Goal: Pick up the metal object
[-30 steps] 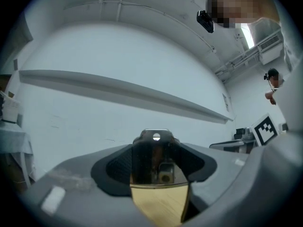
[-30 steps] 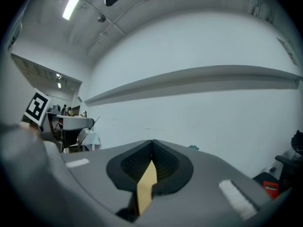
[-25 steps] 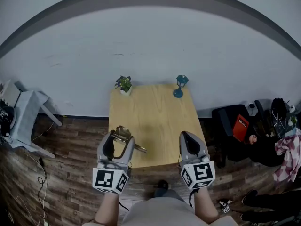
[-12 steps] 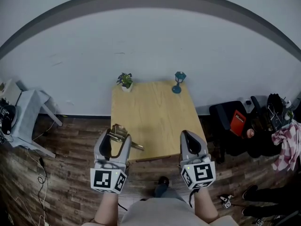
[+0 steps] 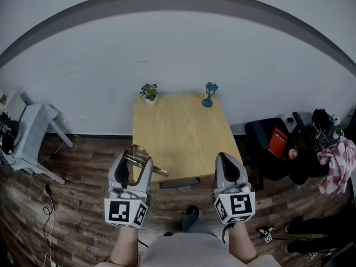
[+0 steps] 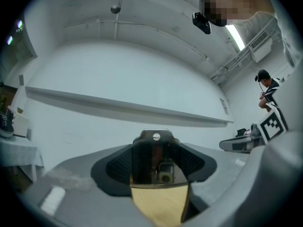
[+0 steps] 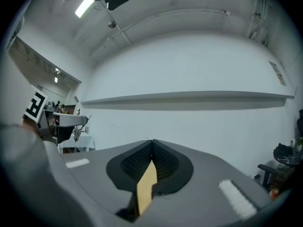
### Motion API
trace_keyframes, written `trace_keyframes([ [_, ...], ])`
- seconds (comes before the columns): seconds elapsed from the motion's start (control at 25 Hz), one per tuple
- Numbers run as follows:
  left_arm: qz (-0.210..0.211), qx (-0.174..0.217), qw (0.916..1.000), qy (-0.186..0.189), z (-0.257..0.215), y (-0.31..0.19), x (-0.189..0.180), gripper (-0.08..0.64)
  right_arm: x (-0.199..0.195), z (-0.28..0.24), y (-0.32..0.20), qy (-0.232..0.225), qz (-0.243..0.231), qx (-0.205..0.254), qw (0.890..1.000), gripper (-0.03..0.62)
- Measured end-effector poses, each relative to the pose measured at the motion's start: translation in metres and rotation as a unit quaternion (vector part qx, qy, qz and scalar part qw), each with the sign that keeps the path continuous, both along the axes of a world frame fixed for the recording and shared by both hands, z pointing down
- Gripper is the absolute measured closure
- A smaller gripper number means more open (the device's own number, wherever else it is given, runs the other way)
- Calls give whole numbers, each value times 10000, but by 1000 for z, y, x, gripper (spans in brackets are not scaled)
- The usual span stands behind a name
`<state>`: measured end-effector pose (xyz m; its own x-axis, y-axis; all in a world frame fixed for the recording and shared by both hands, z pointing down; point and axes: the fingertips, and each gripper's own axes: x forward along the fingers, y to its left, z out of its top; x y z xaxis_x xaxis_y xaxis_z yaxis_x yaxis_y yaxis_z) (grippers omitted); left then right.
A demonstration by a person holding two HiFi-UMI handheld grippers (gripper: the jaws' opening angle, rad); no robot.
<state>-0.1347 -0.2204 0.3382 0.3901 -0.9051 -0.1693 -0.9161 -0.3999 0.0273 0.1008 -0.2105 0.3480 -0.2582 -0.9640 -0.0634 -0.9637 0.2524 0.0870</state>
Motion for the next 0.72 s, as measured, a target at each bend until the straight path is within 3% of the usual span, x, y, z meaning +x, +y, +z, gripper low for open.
trace_keyframes([
  [0.72, 29, 173, 9998, 95, -9, 39, -17, 259, -11, -11, 39, -68, 121, 185, 9997, 591],
])
